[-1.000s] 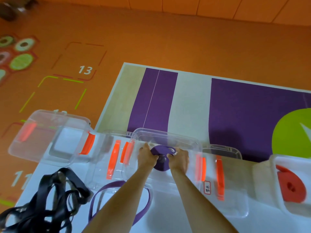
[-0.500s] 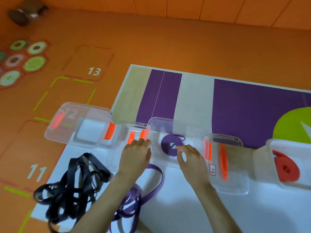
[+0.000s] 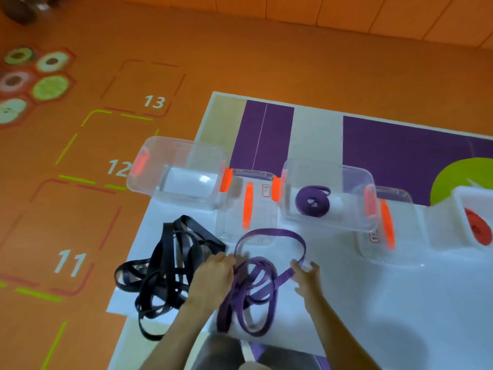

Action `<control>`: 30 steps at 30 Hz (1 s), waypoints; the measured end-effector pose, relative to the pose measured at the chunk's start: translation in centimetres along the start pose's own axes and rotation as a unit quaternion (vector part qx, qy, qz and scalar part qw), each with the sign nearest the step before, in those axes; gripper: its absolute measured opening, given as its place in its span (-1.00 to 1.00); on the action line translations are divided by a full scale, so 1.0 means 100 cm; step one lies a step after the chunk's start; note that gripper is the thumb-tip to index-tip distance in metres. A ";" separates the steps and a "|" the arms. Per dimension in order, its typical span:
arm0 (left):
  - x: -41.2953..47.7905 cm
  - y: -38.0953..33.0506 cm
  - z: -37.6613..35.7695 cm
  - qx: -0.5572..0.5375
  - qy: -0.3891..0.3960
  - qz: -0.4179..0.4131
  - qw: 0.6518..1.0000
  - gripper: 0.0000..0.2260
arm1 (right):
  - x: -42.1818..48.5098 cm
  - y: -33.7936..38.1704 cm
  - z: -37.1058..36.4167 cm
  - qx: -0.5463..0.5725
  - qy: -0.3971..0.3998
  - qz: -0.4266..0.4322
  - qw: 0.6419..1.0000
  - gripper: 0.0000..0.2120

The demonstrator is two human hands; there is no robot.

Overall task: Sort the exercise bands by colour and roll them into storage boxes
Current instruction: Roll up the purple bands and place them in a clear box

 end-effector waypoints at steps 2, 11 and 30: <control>-0.009 0.007 -0.010 -0.022 0.026 -0.011 0.999 -0.84 | -0.004 -0.003 -0.005 0.010 -0.022 0.005 1.000 -0.53; -0.024 -0.040 -0.015 -0.174 0.126 -0.073 0.974 -0.39 | -0.102 0.082 -0.008 0.047 0.112 0.112 0.986 -0.88; -0.045 -0.159 0.097 -0.147 0.149 -0.136 0.968 -0.50 | -0.136 0.143 0.160 0.180 0.125 0.152 0.964 -0.83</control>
Point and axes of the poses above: each hand's wrist, its own x-axis towards the middle knuckle, its own z-axis out of the back of the hand, y = z × x, the point moved 10 cm from there along x, towards the middle knuckle, and after that the axes turned 5 degrees about z, right-handed, at the moved point
